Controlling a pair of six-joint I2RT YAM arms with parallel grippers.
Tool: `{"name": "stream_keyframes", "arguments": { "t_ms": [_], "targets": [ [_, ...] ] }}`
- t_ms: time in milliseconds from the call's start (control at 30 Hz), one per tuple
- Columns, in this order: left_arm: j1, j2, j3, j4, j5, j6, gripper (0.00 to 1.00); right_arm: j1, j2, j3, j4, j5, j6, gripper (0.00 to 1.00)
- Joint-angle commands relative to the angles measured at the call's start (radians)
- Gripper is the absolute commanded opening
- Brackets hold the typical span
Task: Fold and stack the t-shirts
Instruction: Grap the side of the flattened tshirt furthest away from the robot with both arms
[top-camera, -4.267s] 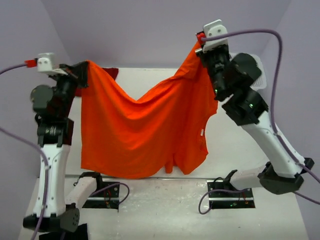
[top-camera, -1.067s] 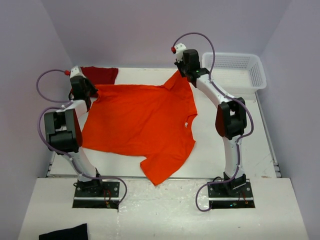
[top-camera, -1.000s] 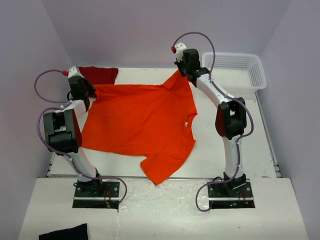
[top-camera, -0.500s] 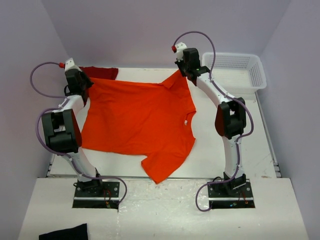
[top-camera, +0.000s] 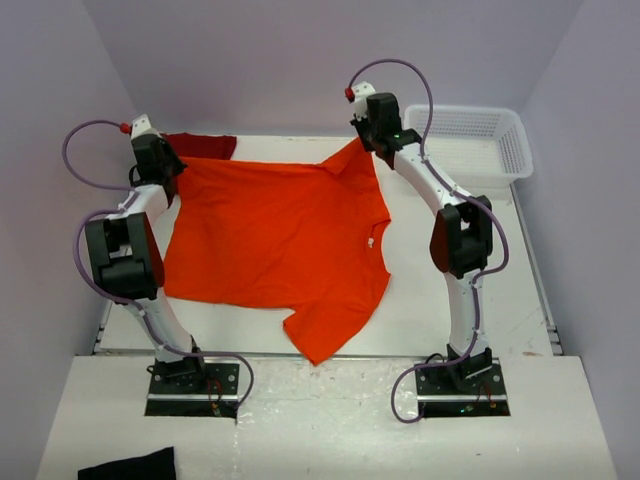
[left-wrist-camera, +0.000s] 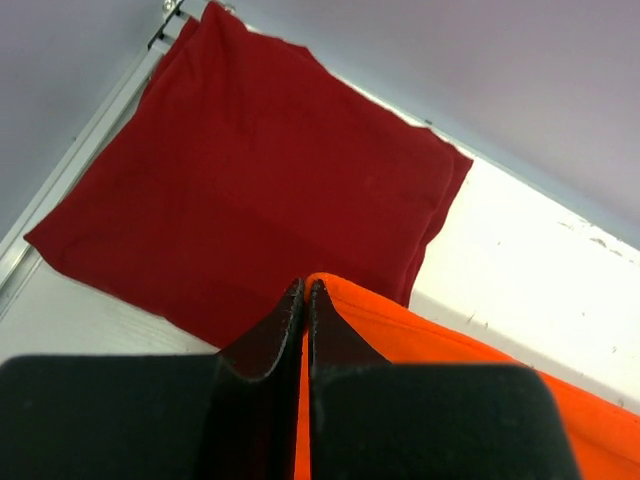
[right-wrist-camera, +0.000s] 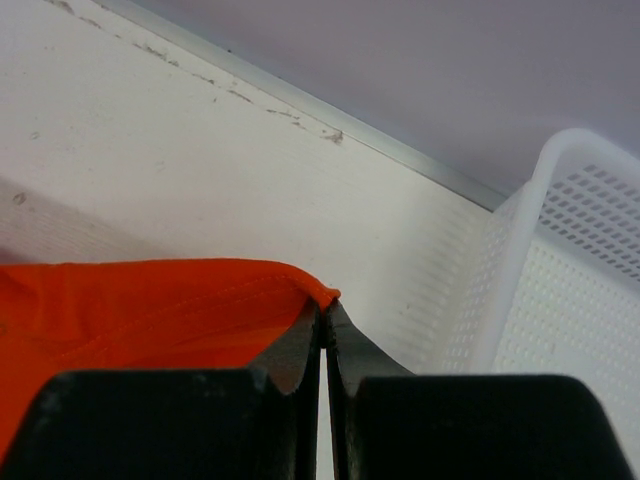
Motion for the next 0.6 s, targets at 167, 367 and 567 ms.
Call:
{"name": "stream_keyframes", "arguments": {
  "t_ms": [167, 367, 567],
  "targets": [
    [0.009, 0.003, 0.025, -0.057, -0.024, -0.015, 0.00, 0.042, -0.092, -0.141, 0.022, 0.012, 0.038, 0.00],
    [0.009, -0.012, 0.039, -0.102, -0.052, -0.023, 0.00, 0.102, -0.187, -0.298, 0.047, 0.034, 0.064, 0.00],
    [0.009, 0.009, 0.084, -0.148, -0.067, -0.029, 0.00, 0.162, -0.266, -0.436, 0.094, 0.076, 0.074, 0.00]
  ]
}}
